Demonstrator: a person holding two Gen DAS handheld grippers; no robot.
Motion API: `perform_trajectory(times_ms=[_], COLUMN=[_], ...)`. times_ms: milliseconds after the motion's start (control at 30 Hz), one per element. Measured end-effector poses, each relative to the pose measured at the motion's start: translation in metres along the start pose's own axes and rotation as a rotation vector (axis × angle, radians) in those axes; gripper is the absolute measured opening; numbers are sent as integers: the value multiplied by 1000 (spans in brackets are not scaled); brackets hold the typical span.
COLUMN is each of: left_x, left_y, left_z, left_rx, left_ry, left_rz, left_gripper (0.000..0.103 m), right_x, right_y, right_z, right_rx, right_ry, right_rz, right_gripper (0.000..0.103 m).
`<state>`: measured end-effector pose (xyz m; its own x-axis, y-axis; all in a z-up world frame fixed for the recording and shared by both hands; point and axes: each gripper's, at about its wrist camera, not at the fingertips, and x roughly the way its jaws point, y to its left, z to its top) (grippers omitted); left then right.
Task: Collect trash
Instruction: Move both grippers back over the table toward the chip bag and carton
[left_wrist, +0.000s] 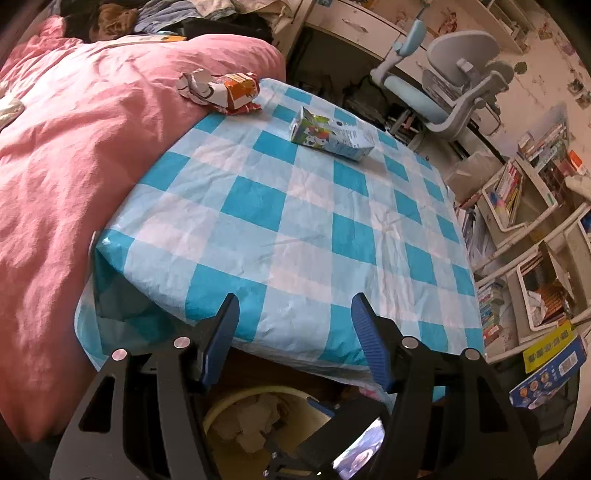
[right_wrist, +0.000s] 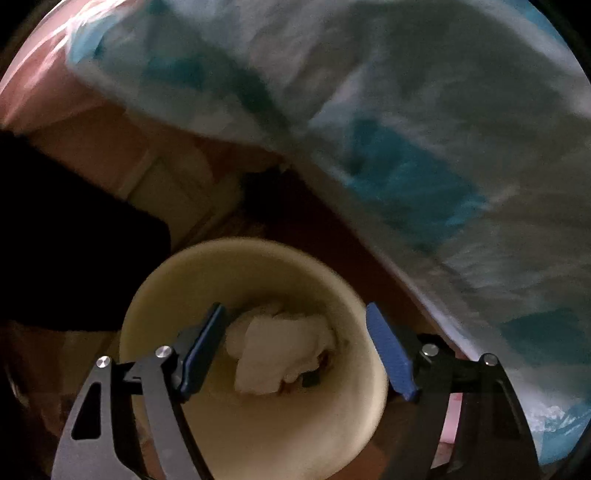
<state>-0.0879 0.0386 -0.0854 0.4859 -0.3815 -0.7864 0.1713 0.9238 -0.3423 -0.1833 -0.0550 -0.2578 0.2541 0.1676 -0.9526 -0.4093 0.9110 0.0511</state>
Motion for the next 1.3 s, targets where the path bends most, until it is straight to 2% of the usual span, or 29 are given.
perform_trajectory(times_ms=[100, 200, 400, 533, 600, 667, 733, 833, 900, 1000, 1033, 1133, 1300], left_x=[3, 0, -12, -17, -18, -19, -19, -17, -15, -13, -12, -9, -6], left_y=[-6, -9, -12, -17, -20, -22, -21, -20, -17, -15, -15, -16, -18], left_z=[-1, -2, -1, -1, -1, -2, -2, -2, -2, -2, -2, -2, -3], left_rx=[28, 47, 84, 113, 125, 132, 131, 123, 113, 103, 102, 108, 119], left_ry=[3, -18, -78, -97, -100, -108, -111, -108, -106, -103, -102, -99, -96], left_rz=[22, 51, 127, 144, 148, 155, 163, 174, 185, 192, 193, 198, 201], left_gripper=[63, 67, 80, 85, 87, 89, 90, 91, 92, 92, 92, 93, 93], right_x=[-7, -25, -102, -163, -169, -188, -212, -227, -231, -238, -237, -249, -235], right_y=[16, 19, 16, -4, -15, -40, -56, -78, -87, -103, -102, -88, -86], right_z=[4, 2, -9, -16, -13, 5, 9, 20, 27, 30, 34, 34, 39], right_rx=[-62, -93, -93, -80, -68, -49, -13, 95, 164, 284, 289, 234, 204], right_ry=[5, -30, -210, -370, -430, -509, -590, -674, -692, -651, -661, -658, -642], right_rz=[-19, -47, -157, -285, -324, -369, -413, -426, -405, -352, -326, -346, -348], right_gripper=[75, 75, 79, 85, 88, 90, 93, 94, 95, 95, 95, 95, 95])
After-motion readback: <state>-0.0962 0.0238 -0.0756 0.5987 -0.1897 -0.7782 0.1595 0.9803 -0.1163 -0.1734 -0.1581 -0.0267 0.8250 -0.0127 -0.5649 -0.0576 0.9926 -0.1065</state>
